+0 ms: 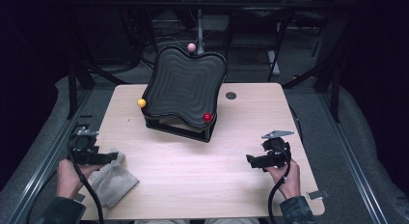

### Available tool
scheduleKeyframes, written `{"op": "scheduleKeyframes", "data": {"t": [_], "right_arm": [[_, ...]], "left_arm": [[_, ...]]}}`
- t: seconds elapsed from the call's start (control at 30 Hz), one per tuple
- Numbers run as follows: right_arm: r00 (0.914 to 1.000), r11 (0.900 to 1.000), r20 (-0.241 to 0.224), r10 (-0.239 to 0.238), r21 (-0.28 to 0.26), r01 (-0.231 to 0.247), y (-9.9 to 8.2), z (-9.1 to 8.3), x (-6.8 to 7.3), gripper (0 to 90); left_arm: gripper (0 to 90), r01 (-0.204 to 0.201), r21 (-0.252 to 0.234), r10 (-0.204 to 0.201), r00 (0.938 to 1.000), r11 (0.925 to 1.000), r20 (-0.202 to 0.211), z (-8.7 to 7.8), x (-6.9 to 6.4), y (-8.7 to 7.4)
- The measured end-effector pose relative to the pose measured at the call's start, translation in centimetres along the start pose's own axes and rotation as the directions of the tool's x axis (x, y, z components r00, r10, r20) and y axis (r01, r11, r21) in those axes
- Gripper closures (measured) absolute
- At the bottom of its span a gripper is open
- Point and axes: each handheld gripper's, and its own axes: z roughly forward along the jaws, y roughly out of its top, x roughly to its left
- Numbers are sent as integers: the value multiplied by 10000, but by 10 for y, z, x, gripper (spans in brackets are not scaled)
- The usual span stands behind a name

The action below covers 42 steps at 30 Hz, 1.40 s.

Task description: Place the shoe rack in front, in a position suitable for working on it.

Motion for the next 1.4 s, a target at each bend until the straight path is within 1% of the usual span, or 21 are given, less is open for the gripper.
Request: {"op": "scheduleKeyframes", "data": {"t": [0.07,0.1,0.13,0.27,0.3,0.43,0.47,0.57,0.63,0.73,0.83,0.9,0.93,1.0,1.03,1.07,1.13,1.2,1.23,1.3,1.4], "right_arm": [[9999,9999,-130,-32,-115,30,4,-2,3,1],[9998,9999,-172,-68,-159,65,9,-2,6,0],[9998,9999,-172,-68,-159,65,9,-2,6,0],[9987,9984,-445,-247,-510,224,28,0,16,0],[9983,9983,-517,-259,-544,231,31,1,18,0],[9936,9961,-993,-539,-747,466,48,7,29,0],[9957,9959,-727,-573,-740,519,53,8,32,0],[9938,9948,-871,-689,-811,619,60,11,37,0],[9896,9916,-1093,-934,-993,826,76,14,45,7],[9898,9896,-944,-1070,-1059,969,86,17,51,18],[9858,9856,-1145,-1225,-1306,1073,104,23,59,77],[9854,9851,-1185,-1226,-1356,1062,106,25,60,93],[9843,9842,-1241,-1253,-1406,1075,111,28,63,134],[9847,9813,-1194,-1269,-1601,1071,117,31,67,173],[9852,9810,-1193,-1231,-1648,1026,123,35,70,247],[9836,9793,-1266,-1284,-1726,1056,126,37,71,270],[9837,9795,-1220,-1322,-1680,1108,131,42,74,316],[9851,9804,-1191,-1243,-1674,1034,135,46,76,346],[9851,9804,-1191,-1243,-1674,1034,135,46,76,346],[9817,9786,-1281,-1408,-1686,1184,138,52,79,408],[9829,9797,-1230,-1372,-1636,1162,138,57,80,447]], "left_arm": [[173,-234,-163,234,9997,9996,-20,1,-1,13],[150,-472,-296,474,9989,9984,61,6,-1,27],[151,-472,-296,474,9989,9984,61,6,-1,27],[75,-642,-523,650,9978,9966,129,18,-3,59],[54,-642,-523,650,9978,9966,129,18,-3,59],[21,-622,-953,664,9969,9935,413,30,-6,87],[23,-622,-953,664,9969,9935,413,30,-6,87],[19,-579,-1154,625,9974,9916,369,36,-7,99],[28,-570,-1115,618,9973,9921,408,40,-7,107],[92,-681,-1150,734,9964,9910,429,47,-10,118],[187,-926,-1241,969,9949,9879,289,55,-14,129],[218,-841,-1267,886,9956,9884,300,60,-15,135],[275,-760,-1402,808,9963,9872,284,62,-16,138],[318,-809,-1335,842,9963,9877,195,67,-17,143],[366,-855,-1332,886,9959,9874,173,69,-18,146],[392,-859,-1301,875,9961,9878,67,75,-19,152],[436,-835,-1351,848,9964,9873,42,76,-20,153],[481,-1009,-1100,995,9949,9888,-176,82,-21,156],[481,-1024,-990,1018,9947,9898,-116,85,-20,157],[550,-994,-903,976,9949,9909,-241,90,-19,157],[590,-1017,-950,1014,9948,9903,-87,94,-18,156]]}}
